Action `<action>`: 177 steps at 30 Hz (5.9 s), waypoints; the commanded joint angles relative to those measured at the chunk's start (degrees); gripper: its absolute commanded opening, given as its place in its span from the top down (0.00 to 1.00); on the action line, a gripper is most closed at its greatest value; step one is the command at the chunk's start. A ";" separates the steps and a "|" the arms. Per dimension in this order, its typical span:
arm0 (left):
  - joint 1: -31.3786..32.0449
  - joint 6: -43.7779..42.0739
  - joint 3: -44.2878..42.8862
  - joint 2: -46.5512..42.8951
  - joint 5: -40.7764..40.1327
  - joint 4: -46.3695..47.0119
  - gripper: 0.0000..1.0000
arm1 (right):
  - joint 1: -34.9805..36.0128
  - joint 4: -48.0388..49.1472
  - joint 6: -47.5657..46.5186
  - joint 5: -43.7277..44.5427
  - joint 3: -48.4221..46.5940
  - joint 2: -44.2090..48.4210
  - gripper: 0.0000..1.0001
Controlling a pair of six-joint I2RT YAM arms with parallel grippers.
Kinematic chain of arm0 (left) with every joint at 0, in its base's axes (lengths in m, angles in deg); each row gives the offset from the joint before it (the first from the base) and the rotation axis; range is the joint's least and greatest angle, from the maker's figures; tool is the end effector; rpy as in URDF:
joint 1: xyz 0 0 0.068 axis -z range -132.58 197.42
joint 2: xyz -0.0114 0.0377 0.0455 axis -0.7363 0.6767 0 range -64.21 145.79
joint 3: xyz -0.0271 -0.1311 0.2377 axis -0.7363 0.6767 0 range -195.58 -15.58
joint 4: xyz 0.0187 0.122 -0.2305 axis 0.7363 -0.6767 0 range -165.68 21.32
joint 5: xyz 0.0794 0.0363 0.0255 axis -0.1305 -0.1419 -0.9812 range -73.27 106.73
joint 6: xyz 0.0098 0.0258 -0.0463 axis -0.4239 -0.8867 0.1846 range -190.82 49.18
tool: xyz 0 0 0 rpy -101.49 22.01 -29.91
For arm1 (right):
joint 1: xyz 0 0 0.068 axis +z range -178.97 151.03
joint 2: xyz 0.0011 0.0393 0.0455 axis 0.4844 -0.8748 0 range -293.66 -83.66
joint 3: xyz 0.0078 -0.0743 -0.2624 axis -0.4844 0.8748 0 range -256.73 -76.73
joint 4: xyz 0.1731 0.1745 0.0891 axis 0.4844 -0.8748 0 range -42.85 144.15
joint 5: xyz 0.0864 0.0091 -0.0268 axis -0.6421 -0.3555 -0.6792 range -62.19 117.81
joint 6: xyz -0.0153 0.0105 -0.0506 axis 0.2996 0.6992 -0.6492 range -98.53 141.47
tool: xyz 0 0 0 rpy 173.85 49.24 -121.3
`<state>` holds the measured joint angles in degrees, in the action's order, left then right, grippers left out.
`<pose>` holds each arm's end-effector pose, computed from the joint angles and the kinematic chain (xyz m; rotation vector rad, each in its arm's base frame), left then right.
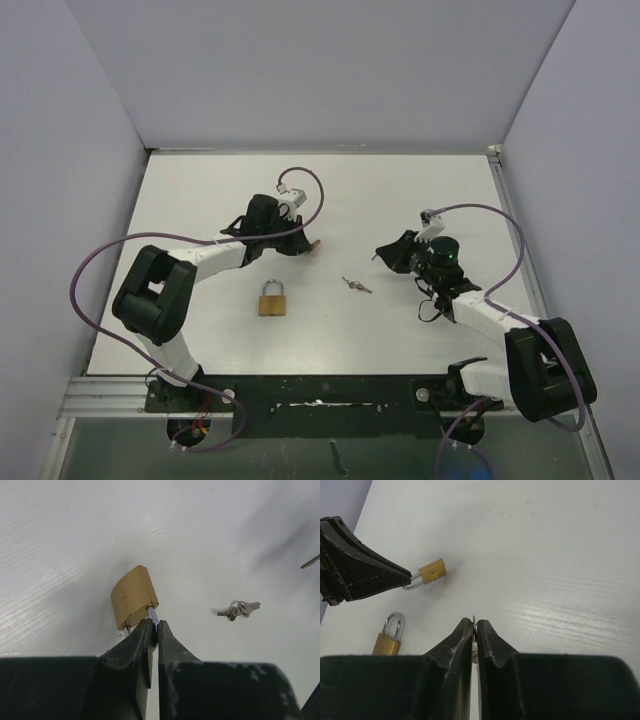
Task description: Unlock with the key
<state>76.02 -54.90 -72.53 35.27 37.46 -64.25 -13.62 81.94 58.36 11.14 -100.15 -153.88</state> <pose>0.3180 -0.1877 0.1863 0.4586 2.2689 -0.8152 0.2329 0.0745 0.1892 0.1667 1.9832 0.8818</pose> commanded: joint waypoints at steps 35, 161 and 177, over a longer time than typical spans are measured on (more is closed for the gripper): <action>-11.92 14.20 11.38 3.82 11.49 29.52 1.00 | -0.28 2.87 -0.23 -0.80 -1.92 1.79 1.00; 3.30 -14.94 -6.09 12.02 -28.13 -1.70 0.71 | -0.81 2.16 -1.54 -1.26 -1.53 2.30 1.00; 5.50 -14.70 7.19 -2.77 -3.13 24.63 1.00 | 1.15 9.76 -0.23 0.42 -0.91 -0.07 1.00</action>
<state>79.82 -70.42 -65.67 38.55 25.24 -53.32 -13.77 82.97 57.72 10.23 -100.28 -153.31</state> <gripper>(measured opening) 0.451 0.065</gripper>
